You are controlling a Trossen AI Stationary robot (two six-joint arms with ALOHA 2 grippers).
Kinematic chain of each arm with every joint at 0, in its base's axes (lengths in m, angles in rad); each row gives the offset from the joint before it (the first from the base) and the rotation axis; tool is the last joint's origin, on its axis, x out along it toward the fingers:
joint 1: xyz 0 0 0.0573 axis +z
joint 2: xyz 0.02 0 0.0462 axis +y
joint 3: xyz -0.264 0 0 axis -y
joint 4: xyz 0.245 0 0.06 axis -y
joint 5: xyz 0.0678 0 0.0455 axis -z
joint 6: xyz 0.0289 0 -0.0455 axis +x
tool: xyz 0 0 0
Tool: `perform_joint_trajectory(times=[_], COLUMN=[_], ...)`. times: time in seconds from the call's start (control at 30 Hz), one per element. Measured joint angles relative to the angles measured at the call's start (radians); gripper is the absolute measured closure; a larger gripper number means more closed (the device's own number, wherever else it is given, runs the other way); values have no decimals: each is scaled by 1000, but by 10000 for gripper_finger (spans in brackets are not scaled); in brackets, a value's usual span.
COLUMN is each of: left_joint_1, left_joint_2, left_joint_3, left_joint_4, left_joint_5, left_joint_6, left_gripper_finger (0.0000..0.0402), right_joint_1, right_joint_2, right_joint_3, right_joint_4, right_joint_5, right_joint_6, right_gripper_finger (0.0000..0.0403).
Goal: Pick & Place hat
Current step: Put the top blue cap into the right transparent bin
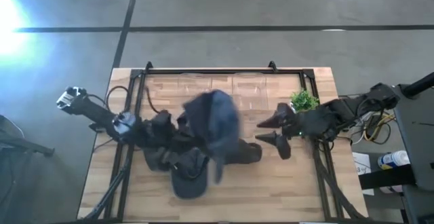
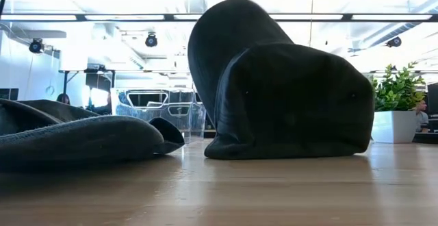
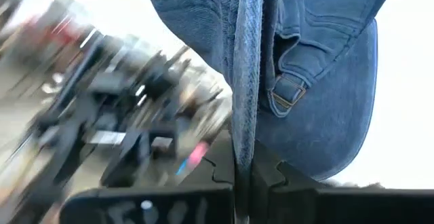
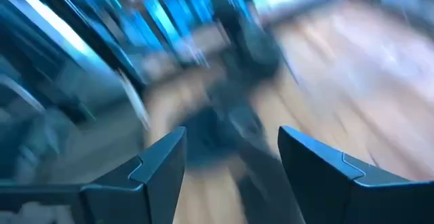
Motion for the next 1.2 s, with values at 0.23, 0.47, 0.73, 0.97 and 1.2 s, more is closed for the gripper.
perform_joint_trajectory(times=[0.23, 0.47, 0.73, 0.97, 1.2], left_joint_1=[85, 224, 341, 368, 401], left_joint_2=[40, 47, 49, 55, 59], left_joint_3=[-103, -47, -44, -45, -44], left_joint_4=[499, 576, 537, 536, 539], left_joint_5=[42, 306, 358, 381, 396], left_joint_6=[155, 136, 55, 40, -1], left_gripper_finger=[396, 390, 394, 394, 394], right_joint_1=[-12, 37, 37, 52, 56], right_joint_2=[60, 233, 458, 567, 618], right_joint_3=[2, 40, 247, 443, 578], right_joint_4=[564, 620, 766, 876, 870], right_joint_5=[16, 502, 694, 672, 621], right_joint_6=[-210, -738, -1215, -1473, -1493], right_gripper_finger=[175, 175, 175, 181, 188])
